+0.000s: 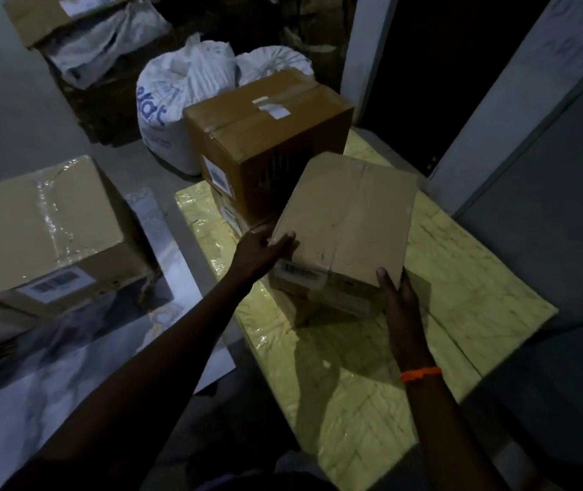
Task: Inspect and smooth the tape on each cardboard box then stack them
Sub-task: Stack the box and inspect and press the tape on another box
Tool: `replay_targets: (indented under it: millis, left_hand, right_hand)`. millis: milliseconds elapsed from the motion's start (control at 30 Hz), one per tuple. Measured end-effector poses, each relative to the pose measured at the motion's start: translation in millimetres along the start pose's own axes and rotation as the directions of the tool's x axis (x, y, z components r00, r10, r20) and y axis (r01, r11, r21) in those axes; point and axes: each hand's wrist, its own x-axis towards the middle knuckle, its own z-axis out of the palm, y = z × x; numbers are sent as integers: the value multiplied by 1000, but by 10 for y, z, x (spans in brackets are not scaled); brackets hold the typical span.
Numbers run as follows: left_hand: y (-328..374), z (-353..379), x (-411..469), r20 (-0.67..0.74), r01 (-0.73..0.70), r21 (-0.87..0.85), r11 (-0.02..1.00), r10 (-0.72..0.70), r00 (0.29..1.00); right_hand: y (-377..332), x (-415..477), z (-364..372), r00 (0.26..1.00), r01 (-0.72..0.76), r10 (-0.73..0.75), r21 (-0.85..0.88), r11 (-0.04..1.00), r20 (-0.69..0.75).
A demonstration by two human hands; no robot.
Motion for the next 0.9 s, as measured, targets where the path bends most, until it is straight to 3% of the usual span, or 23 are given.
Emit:
replay_targets:
  millis: [133, 333, 533, 667, 900]
  left_hand:
    - [-163, -31, -493, 32, 2, -131, 991, 2, 999]
    - [-493, -476, -1615, 76, 87, -409, 909, -61, 995]
    - [-1039, -1167, -2812, -96, 125, -442, 888, -185, 978]
    - [-1524, -1582, -3414, -251, 134, -467, 874, -277, 928]
    - [-2072, -1930, -4107, -433, 123, -498, 859, -369, 823]
  right_hand:
    - [-35, -393, -130, 998, -49, 53, 101, 994, -39]
    - [-90, -1248, -156, 994, -97, 95, 30, 995, 44]
    - [-30, -2019, 401, 973, -80, 89, -48, 996, 215]
    - [74, -2342, 979, 905, -90, 124, -103, 991, 407]
    - [314, -2398, 1924, 709, 4, 178, -257, 966, 682]
